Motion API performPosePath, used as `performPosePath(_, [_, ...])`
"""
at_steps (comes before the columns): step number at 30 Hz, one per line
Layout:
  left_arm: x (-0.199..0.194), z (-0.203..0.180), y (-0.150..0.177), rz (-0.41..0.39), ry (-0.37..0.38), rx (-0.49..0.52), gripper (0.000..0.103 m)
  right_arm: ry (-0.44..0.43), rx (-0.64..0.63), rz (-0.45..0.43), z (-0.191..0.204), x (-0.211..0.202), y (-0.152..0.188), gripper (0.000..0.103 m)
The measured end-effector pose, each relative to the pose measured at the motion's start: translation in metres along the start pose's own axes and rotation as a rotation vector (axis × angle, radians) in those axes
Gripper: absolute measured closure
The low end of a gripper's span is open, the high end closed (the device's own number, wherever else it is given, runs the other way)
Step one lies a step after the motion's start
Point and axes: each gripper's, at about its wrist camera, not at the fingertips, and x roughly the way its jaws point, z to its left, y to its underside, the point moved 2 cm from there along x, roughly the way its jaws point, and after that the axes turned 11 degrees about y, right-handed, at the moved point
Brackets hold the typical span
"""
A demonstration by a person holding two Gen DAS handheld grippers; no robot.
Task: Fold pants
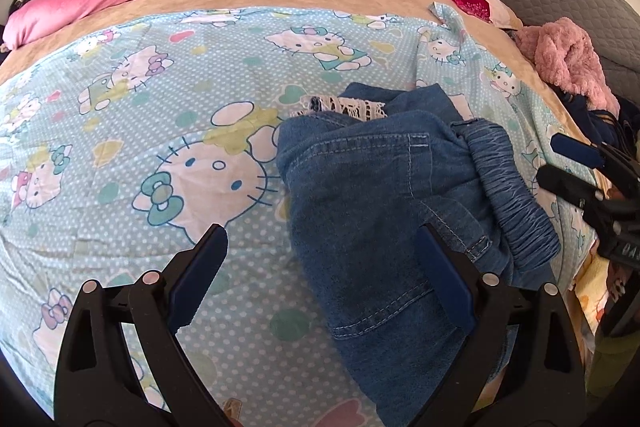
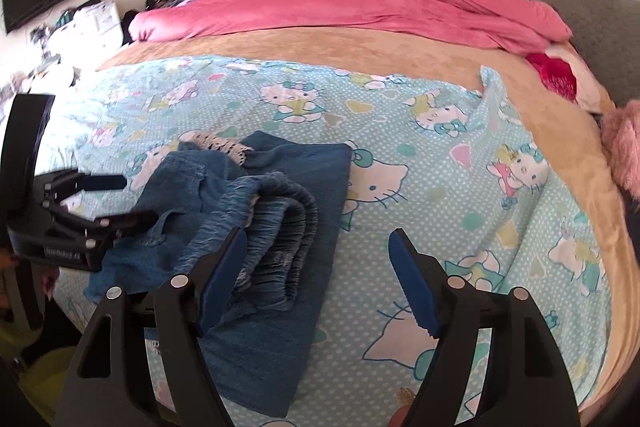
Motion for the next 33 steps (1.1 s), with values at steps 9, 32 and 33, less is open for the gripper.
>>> performPosePath(9, [0.008, 0.001, 0.004, 0.013, 0.008, -0.005, 0.015, -0.065, 0.032, 0.090, 0.001, 0.025, 0.004, 0.038])
performPosePath(32, [0.026, -0.010, 0.002, 0.020, 0.079, -0.014, 0.071, -0.220, 0.034, 0.160, 0.022, 0.060, 0.015, 0.062])
performPosePath(33, [0.024, -0.015, 0.002, 0.016, 0.074, 0.006, 0.082, -0.221, 0.021, 0.151, 0.023, 0.057, 0.014, 0.068])
